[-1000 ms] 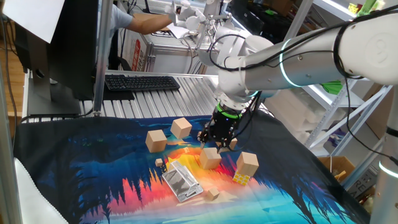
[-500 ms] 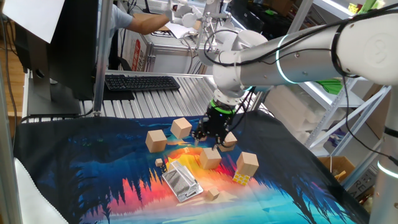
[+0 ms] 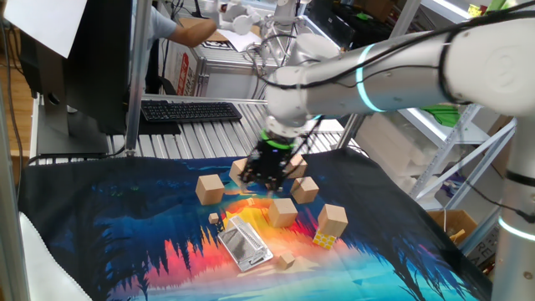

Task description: Stack the blocks into a pyramid shape

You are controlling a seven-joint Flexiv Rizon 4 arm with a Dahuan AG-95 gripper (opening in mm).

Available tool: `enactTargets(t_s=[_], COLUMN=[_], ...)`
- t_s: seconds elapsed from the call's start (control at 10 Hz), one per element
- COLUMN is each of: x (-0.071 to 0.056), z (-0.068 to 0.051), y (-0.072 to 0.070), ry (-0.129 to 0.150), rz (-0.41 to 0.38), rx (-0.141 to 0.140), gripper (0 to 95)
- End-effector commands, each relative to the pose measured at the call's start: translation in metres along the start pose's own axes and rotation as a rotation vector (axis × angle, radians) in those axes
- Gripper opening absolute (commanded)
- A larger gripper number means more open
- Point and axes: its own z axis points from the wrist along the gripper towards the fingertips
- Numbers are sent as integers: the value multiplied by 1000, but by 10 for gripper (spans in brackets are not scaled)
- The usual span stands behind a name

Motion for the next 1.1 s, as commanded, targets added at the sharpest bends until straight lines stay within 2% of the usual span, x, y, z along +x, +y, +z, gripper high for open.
enactTargets(t_s=[0.1, 0.3, 0.6, 0.9, 1.1], x=[2, 5, 8, 9, 9], z=[10, 15, 20, 22, 22], y=[17, 31, 41, 44, 44], ry=[-9, -1, 23, 22, 20], rz=[-4, 7, 42, 43, 28], rx=[-1, -5, -41, -40, -26], gripper=[570, 570, 570, 570, 570])
